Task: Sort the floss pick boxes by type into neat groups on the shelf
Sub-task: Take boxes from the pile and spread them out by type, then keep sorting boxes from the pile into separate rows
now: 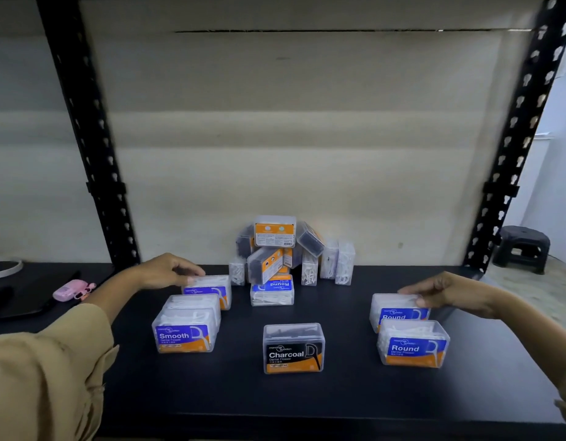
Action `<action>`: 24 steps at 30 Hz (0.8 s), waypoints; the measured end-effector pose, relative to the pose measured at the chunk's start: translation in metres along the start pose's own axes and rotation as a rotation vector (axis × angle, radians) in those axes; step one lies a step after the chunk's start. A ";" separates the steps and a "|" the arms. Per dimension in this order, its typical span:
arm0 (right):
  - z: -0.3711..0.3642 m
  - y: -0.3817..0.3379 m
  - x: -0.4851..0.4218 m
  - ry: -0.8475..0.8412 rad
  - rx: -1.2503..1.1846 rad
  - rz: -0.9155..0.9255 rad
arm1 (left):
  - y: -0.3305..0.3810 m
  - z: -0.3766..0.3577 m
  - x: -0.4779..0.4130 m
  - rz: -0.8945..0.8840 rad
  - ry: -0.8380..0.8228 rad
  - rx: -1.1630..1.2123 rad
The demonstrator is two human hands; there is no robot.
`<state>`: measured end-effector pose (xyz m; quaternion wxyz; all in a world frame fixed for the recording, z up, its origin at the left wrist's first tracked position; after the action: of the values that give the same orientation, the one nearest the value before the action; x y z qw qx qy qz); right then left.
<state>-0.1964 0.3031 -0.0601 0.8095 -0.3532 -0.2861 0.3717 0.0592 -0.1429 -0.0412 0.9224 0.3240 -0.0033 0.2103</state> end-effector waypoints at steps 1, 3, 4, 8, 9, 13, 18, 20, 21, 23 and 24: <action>0.000 0.001 0.000 -0.004 -0.001 0.002 | 0.002 0.000 0.000 0.009 -0.008 0.000; 0.001 0.003 0.001 -0.004 0.003 -0.003 | 0.009 -0.003 -0.001 0.012 -0.002 0.001; 0.001 0.004 0.001 -0.003 0.007 -0.005 | 0.013 -0.006 -0.003 0.011 0.006 -0.005; -0.002 0.002 0.002 0.000 0.014 -0.026 | 0.016 -0.020 -0.012 0.025 0.015 -0.049; -0.003 0.000 0.003 0.001 0.000 -0.026 | 0.014 -0.022 -0.014 0.027 0.007 -0.064; -0.005 0.000 0.011 0.001 -0.014 -0.037 | 0.010 -0.020 -0.014 0.033 0.005 -0.064; -0.008 -0.002 0.016 -0.037 -0.014 0.001 | 0.004 -0.015 -0.009 0.066 -0.035 -0.052; -0.008 0.000 0.016 -0.047 -0.009 0.018 | 0.002 -0.015 -0.006 0.064 -0.050 -0.031; -0.008 0.000 0.017 -0.055 0.001 0.017 | 0.002 -0.015 -0.005 0.062 -0.056 -0.016; -0.009 -0.001 0.017 -0.053 0.002 0.007 | 0.001 -0.015 -0.002 0.068 -0.079 -0.010; -0.009 -0.002 0.018 -0.051 0.009 0.005 | 0.002 -0.015 0.000 0.076 -0.092 -0.021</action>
<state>-0.1796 0.3135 -0.0605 0.8026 -0.3408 -0.3041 0.3837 0.0563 -0.1327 -0.0525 0.9160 0.3232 -0.0604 0.2301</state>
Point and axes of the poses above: each hand's wrist, its own x-axis away from the middle knuckle, its own z-axis out of the back of the hand, y = z × x, the point moved 4 cm from there along -x, towards the middle knuckle, and after that the axes turned 3 degrees about x, right-handed, at the moved point
